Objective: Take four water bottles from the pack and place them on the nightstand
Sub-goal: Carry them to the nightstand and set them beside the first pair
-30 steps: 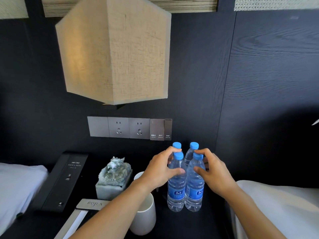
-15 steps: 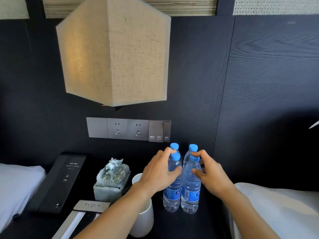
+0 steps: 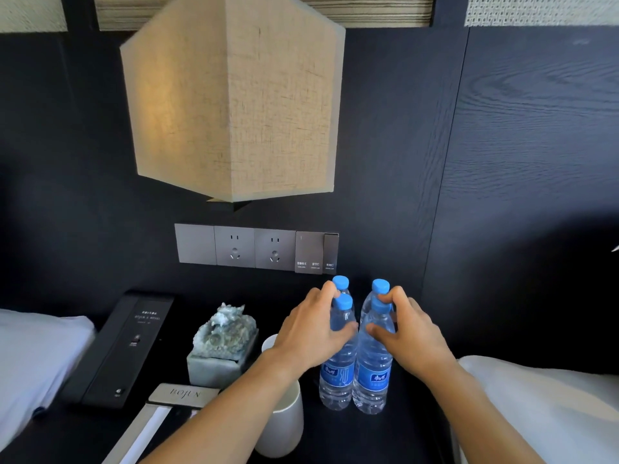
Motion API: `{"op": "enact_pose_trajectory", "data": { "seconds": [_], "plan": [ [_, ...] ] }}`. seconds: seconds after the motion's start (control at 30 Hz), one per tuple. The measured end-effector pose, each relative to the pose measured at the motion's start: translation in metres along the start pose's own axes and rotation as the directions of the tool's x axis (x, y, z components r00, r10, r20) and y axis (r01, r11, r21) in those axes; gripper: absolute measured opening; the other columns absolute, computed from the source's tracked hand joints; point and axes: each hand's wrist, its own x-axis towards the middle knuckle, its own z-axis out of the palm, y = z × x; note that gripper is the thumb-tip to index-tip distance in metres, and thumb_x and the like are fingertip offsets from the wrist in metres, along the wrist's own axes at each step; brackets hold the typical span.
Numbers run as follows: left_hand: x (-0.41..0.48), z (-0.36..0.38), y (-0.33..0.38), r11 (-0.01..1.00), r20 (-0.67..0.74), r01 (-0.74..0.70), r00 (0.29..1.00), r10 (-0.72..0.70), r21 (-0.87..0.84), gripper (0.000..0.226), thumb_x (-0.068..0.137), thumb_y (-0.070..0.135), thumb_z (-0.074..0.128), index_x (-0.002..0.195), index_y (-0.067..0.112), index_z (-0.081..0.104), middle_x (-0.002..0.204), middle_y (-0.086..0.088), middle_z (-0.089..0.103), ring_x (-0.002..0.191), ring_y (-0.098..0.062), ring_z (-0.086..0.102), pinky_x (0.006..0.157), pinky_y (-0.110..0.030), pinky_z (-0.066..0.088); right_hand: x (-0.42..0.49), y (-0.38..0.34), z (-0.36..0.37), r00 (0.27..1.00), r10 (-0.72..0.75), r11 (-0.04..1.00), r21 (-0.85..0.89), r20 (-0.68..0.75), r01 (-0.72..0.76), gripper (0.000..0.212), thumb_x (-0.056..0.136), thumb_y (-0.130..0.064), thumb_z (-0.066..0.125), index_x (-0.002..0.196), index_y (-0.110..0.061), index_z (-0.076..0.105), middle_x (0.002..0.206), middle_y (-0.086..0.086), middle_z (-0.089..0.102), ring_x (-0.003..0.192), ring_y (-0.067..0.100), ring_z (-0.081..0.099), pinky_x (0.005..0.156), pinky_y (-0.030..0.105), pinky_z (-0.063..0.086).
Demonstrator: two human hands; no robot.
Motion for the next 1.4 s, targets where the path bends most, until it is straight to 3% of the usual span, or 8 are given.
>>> {"op": "enact_pose_trajectory", "data": {
  "seconds": [0.2, 0.37, 0.5, 0.67, 0.87, 1.0, 1.27, 1.4],
  "plan": [
    [0.001, -0.004, 0.0, 0.992, 0.069, 0.017, 0.998, -0.009, -0.122, 0.039, 0.086, 0.036, 0.073, 0.107, 0.034, 0.04, 0.103, 0.006, 0.063, 0.082, -0.016, 0.061, 0.069, -0.035, 0.057, 0.002, 0.001, -0.006, 0.998, -0.041, 0.998, 0.047, 0.037, 0.039, 0.03, 0.096, -0.026, 0.066, 0.114, -0.027, 0.042, 0.112, 0.004, 0.065, 0.091, 0.022, 0.067, 0.076, 0.035, 0.058],
    [-0.001, -0.003, 0.002, 0.993, 0.029, 0.008, 1.0, -0.005, -0.12, 0.042, 0.087, 0.04, 0.076, 0.106, 0.035, 0.039, 0.11, 0.004, 0.062, 0.094, -0.018, 0.064, 0.08, -0.038, 0.058, 0.003, -0.001, -0.004, 1.0, -0.022, 1.0, -0.008, -0.004, 0.022, 0.039, 0.092, -0.034, 0.072, 0.107, -0.029, 0.036, 0.103, -0.004, 0.059, 0.083, 0.019, 0.062, 0.07, 0.033, 0.052],
    [-0.002, -0.003, 0.003, 0.993, 0.012, 0.015, 1.0, -0.014, -0.118, 0.045, 0.087, 0.039, 0.078, 0.111, 0.031, 0.041, 0.115, 0.002, 0.066, 0.1, -0.02, 0.066, 0.085, -0.043, 0.059, 0.003, -0.003, 0.004, 0.998, 0.005, 1.0, -0.021, -0.066, -0.006, 0.044, 0.089, -0.041, 0.073, 0.107, -0.03, 0.034, 0.119, -0.002, 0.063, 0.089, 0.021, 0.064, 0.068, 0.03, 0.049],
    [-0.001, -0.004, 0.002, 0.99, 0.027, 0.02, 1.0, -0.016, -0.142, 0.046, 0.086, 0.038, 0.079, 0.112, 0.032, 0.042, 0.112, 0.002, 0.069, 0.099, -0.017, 0.068, 0.084, -0.042, 0.061, 0.003, -0.002, 0.009, 0.994, 0.011, 0.999, -0.045, -0.11, -0.016, 0.048, 0.086, -0.046, 0.075, 0.106, -0.031, 0.033, 0.117, 0.002, 0.066, 0.081, 0.017, 0.061, 0.056, 0.021, 0.039],
    [0.001, -0.002, 0.0, 0.989, 0.03, 0.026, 0.999, -0.022, -0.148, 0.05, 0.086, 0.037, 0.081, 0.118, 0.036, 0.042, 0.111, 0.004, 0.068, 0.095, -0.015, 0.067, 0.079, -0.031, 0.058, 0.003, 0.0, 0.013, 0.991, 0.013, 0.999, -0.046, -0.131, -0.019, 0.051, 0.086, -0.047, 0.075, 0.112, -0.028, 0.036, 0.118, 0.003, 0.066, 0.085, 0.018, 0.064, 0.064, 0.024, 0.047],
    [0.001, 0.0, 0.0, 0.985, 0.036, 0.038, 0.999, -0.032, -0.166, 0.052, 0.086, 0.036, 0.081, 0.121, 0.036, 0.042, 0.115, 0.003, 0.068, 0.1, -0.016, 0.067, 0.085, -0.037, 0.06, 0.004, 0.003, 0.016, 0.989, 0.009, 0.999, -0.05, -0.149, -0.016, 0.051, 0.085, -0.048, 0.075, 0.108, -0.032, 0.032, 0.115, 0.003, 0.066, 0.084, 0.018, 0.065, 0.063, 0.024, 0.048],
    [0.0, 0.003, -0.002, 0.971, 0.047, 0.073, 0.997, -0.064, -0.226, 0.053, 0.086, 0.034, 0.081, 0.123, 0.036, 0.043, 0.113, 0.005, 0.069, 0.1, -0.015, 0.067, 0.087, -0.04, 0.06, -0.002, 0.005, 0.026, 0.979, 0.012, 0.999, -0.048, -0.204, -0.023, 0.049, 0.089, -0.049, 0.07, 0.119, -0.028, 0.037, 0.117, 0.004, 0.064, 0.077, 0.014, 0.058, 0.059, 0.021, 0.044],
    [0.002, 0.001, 0.006, 0.972, 0.072, 0.146, 0.988, -0.135, -0.184, 0.056, 0.088, 0.036, 0.079, 0.128, 0.031, 0.04, 0.127, 0.002, 0.068, 0.111, -0.02, 0.067, 0.09, -0.04, 0.057, -0.02, 0.001, 0.028, 0.982, 0.029, 1.0, 0.014, -0.187, -0.027, 0.067, 0.091, -0.044, 0.07, 0.145, -0.031, 0.033, 0.124, 0.003, 0.058, 0.08, 0.011, 0.054, 0.056, 0.013, 0.035]
  ]
}}
